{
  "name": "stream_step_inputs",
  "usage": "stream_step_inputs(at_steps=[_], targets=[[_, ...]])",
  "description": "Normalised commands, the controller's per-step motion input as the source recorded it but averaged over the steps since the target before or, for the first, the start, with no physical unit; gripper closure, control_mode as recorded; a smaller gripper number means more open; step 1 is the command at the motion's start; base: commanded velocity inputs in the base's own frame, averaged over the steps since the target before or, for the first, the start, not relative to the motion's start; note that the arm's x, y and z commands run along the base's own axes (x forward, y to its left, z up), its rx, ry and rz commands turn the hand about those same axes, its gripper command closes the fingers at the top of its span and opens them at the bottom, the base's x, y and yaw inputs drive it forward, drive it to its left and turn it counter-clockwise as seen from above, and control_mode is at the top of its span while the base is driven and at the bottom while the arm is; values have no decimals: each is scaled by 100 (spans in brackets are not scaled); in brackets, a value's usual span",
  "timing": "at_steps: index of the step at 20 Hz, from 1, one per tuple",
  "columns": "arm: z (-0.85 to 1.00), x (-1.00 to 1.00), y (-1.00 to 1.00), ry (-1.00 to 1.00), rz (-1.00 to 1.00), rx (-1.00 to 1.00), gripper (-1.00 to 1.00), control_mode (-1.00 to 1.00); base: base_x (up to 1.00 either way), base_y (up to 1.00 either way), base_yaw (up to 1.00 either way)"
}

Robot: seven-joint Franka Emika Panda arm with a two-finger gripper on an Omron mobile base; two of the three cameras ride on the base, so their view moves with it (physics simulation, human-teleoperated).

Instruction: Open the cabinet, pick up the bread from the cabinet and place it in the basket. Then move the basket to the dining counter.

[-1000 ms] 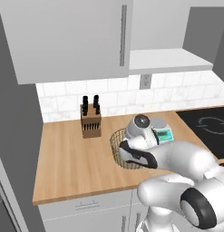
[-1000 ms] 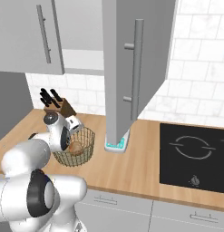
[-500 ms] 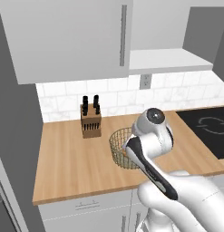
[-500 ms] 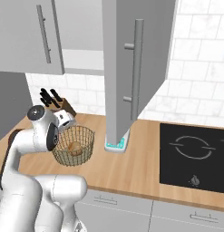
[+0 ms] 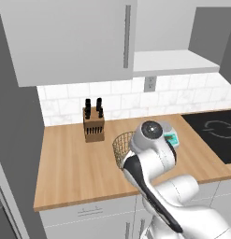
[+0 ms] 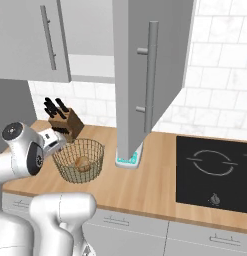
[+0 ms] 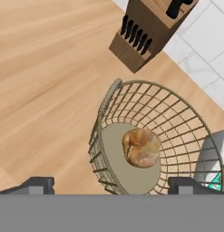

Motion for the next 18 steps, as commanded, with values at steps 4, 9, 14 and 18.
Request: stream_step_inputs(at_steps=[4,9,14,18], targets=[[-25,9,0,6,0,-3,-100,-100,0,0,0],[-52,25,0,12,0,-6,-100,-100,0,0,0],[-50,36,0,6,0,-6,-100,-100,0,0,0],[-50,26,0,4,0,-5,-100,-100,0,0,0]])
